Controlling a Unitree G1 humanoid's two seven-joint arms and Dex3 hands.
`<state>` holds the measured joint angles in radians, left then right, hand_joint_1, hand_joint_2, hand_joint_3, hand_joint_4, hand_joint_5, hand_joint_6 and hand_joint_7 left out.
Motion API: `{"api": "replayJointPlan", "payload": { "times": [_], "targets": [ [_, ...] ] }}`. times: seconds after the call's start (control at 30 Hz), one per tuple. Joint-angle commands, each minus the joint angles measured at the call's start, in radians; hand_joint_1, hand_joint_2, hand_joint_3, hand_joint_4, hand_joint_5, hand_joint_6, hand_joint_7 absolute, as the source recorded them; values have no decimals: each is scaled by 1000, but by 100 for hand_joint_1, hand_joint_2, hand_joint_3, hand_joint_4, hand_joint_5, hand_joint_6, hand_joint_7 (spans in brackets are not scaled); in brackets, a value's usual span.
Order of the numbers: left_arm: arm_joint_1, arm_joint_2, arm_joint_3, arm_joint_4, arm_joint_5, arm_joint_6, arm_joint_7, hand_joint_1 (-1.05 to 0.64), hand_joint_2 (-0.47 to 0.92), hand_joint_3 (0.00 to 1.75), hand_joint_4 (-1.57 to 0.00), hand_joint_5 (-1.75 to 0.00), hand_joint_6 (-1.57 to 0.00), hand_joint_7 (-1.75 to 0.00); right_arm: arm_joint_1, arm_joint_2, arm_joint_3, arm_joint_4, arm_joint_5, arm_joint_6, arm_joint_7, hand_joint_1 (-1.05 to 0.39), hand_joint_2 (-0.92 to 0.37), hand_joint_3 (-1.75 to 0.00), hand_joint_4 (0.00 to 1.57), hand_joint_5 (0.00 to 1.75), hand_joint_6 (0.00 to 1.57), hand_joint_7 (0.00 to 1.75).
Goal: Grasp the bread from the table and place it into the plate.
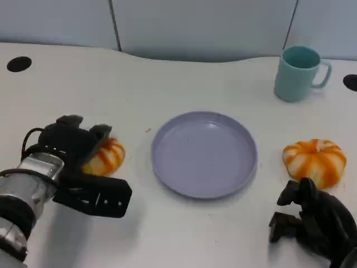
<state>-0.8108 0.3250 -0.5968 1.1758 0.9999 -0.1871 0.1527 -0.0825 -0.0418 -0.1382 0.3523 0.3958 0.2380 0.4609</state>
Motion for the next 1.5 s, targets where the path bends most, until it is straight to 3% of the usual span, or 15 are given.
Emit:
{"api": "replayJointPlan", "payload": {
  "times": [0.03,0.37,0.5,0.7,0.87,1.27,1.37,1.47,1.5],
  "targets": [
    [-61,-9,-65,96,18,10,34,-65,82,0,-1,0,-9,0,21,-15,-3,23,-12,19,-9,-45,-92,-42,126,114,115,107],
    [-100,-45,-113,179,-16,53,32,-66,82,0,-3,-1,-7,0,33,-12,-5,5,-7,29,-14,-45,-92,-42,127,113,116,106],
    [-96,-51,-116,186,-23,60,45,-66,83,1,-3,-1,-4,0,43,-16,3,7,-19,-7,4,-44,-92,-44,127,113,115,105],
    [-85,-61,-120,191,-30,50,85,-54,86,1,-9,-4,-8,-2,57,-20,5,-19,-19,17,-11,-45,-92,-44,126,116,112,108],
    [-84,-76,-80,191,-91,23,69,-46,87,1,-14,-5,-12,-2,63,-19,1,-30,-11,27,-10,-45,-92,-43,126,115,112,108],
    [-86,-114,-40,195,-169,70,-21,-48,85,0,-17,-5,-17,-2,79,-17,-4,-52,-7,36,-10,-46,-92,-40,125,116,111,111],
    [-81,-115,-22,195,-191,66,-38,-35,86,1,-33,-11,-27,-4,83,-17,1,-59,-16,29,-17,-45,-92,-40,125,117,112,111],
    [-86,-118,-27,196,-197,78,-51,-30,91,2,-68,-16,-55,-5,85,-19,0,-62,-7,33,-4,-45,-92,-42,124,118,112,111],
    [-88,-120,-30,196,-197,83,-56,-29,92,5,-80,-30,-68,-4,85,-20,0,-63,-5,34,0,-44,-92,-44,124,118,112,112]
  ]
}}
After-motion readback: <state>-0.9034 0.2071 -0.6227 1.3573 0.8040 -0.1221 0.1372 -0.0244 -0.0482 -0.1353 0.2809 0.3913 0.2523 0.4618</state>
